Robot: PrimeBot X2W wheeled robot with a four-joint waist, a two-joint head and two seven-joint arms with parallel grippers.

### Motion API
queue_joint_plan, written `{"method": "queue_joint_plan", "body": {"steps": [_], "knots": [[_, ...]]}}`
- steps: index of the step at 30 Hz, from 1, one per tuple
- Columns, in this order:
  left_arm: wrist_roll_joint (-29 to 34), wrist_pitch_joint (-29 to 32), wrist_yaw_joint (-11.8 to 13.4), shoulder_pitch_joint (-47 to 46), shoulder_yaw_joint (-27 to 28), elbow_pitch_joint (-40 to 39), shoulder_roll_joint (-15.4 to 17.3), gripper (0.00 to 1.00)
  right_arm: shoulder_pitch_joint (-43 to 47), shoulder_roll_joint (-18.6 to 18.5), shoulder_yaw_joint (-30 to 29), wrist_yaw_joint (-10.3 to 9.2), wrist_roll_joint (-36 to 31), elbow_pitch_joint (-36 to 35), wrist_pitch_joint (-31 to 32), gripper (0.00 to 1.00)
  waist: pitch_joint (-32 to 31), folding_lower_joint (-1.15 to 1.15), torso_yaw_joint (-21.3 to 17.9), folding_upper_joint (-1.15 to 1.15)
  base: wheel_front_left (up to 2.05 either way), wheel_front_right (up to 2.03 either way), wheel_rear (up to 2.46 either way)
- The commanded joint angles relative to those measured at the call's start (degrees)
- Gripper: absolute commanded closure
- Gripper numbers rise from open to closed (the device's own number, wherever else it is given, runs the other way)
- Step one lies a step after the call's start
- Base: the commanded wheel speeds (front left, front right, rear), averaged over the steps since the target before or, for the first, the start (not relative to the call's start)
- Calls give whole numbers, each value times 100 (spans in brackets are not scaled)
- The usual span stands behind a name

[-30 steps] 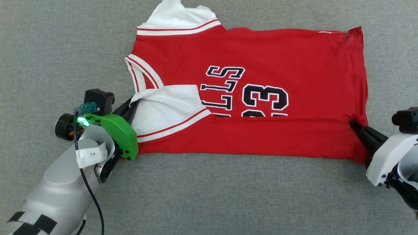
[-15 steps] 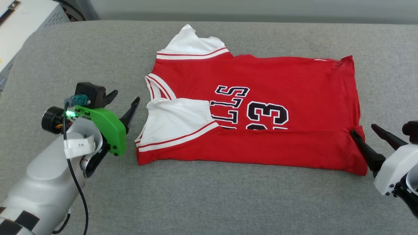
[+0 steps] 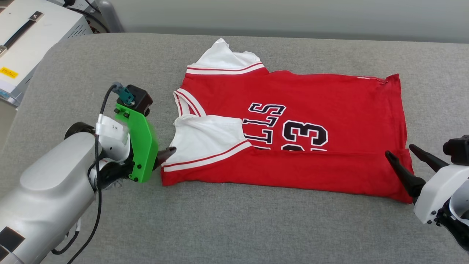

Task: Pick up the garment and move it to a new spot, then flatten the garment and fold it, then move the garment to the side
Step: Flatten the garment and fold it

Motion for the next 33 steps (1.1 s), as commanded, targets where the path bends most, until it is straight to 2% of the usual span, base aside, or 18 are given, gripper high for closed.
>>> {"method": "queue_joint_plan", "body": {"steps": [1, 6, 16, 21, 22, 23, 27, 28, 33], "knots": [[-100, 164, -15, -99, -67, -46, 49, 0, 69, 26, -13, -4, -46, -42, 39, 0, 12, 0, -31, 23, 0, 0, 0], [-234, 613, -16, -34, -304, 93, 38, 0, 70, 54, -24, -4, -45, -105, 144, 0, 109, 0, -111, 23, 0, 0, 0], [-267, 616, -9, 177, -514, 982, -394, 0, -136, 139, 148, -4, -60, -104, 255, 0, 384, 0, -278, 23, 0, 0, 0], [-279, 704, -14, 281, -735, 1138, -506, 0, -209, 128, 222, -4, -47, -44, 245, 0, 428, 0, -310, 23, 0, 0, 0], [-267, 678, -14, 278, -788, 1126, -490, 74, -230, 105, 231, -4, -35, -36, 254, 0, 421, 0, -312, 23, 0, 0, 0], [-272, 645, -15, 277, -808, 1121, -480, 100, -252, 79, 230, -4, -45, -37, 248, 0, 405, 0, -309, 23, 0, 0, 0], [-410, 313, -15, 230, -791, 1003, -343, 100, -465, -254, 257, -4, -178, -171, 408, 0, 190, 0, -269, 23, 0, 0, 0], [-398, 138, -16, 184, -826, 839, -219, 100, -648, -534, 269, -4, -232, -308, 724, 0, 99, 0, -252, 23, 0, 0, 0], [-391, -104, -16, 95, -841, 533, -71, 100, -940, -951, 347, -4, -21, -489, 1681, 0, 28, 0, -203, 23, 0, 0, 0]]}}
